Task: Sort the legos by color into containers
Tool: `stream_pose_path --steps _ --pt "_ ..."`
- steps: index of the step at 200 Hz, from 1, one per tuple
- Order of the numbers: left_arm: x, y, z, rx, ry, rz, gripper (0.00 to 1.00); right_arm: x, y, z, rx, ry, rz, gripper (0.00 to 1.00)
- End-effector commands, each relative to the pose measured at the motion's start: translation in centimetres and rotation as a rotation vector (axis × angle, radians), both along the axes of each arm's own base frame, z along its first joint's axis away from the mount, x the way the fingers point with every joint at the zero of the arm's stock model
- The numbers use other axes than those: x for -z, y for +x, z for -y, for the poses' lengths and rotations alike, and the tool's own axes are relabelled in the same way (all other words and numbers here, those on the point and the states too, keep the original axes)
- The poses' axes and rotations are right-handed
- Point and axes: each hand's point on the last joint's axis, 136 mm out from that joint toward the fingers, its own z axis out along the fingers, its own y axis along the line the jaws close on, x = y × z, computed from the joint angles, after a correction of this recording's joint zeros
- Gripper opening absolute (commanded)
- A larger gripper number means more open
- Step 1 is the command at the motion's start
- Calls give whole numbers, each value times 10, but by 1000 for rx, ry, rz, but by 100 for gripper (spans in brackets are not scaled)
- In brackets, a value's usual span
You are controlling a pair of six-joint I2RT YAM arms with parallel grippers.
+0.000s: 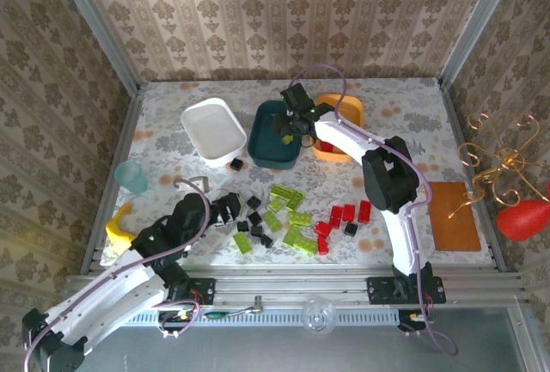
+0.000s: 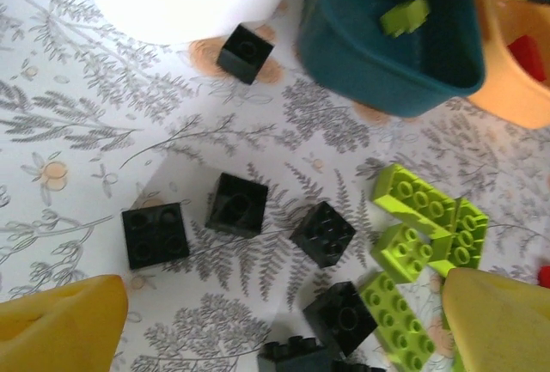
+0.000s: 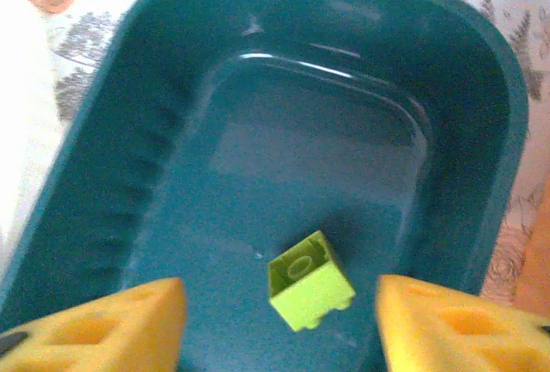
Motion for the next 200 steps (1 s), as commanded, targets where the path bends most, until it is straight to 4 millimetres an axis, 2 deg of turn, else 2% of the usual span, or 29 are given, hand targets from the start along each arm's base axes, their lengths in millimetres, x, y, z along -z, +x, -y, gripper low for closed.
stream_pose_path --steps 1,26,50,64,81,116,136,157,200 --pt "4 0 -11 -57 10 -33 94 -25 -6 -5 -24 21 -2 68" --pt "9 3 -17 -80 16 -65 88 -56 -21 -4 -38 67 45 69" --pt "17 12 -19 -87 -5 -96 84 -75 -52 -3 -63 123 87 68" --pt "26 19 -19 -86 -17 -121 81 -76 -72 0 -72 145 95 68" --pt "40 28 -20 -90 -12 -163 72 -72 -93 5 -79 160 90 68" --pt "62 41 -19 -89 48 -217 65 -64 -123 23 -76 152 80 67" --pt "72 41 -23 -114 77 -248 61 -65 -133 35 -64 136 93 67" --pt "80 37 -28 -126 97 -266 61 -68 -139 44 -51 127 109 66" --pt "93 36 -31 -119 126 -282 58 -68 -141 47 -42 129 115 66"
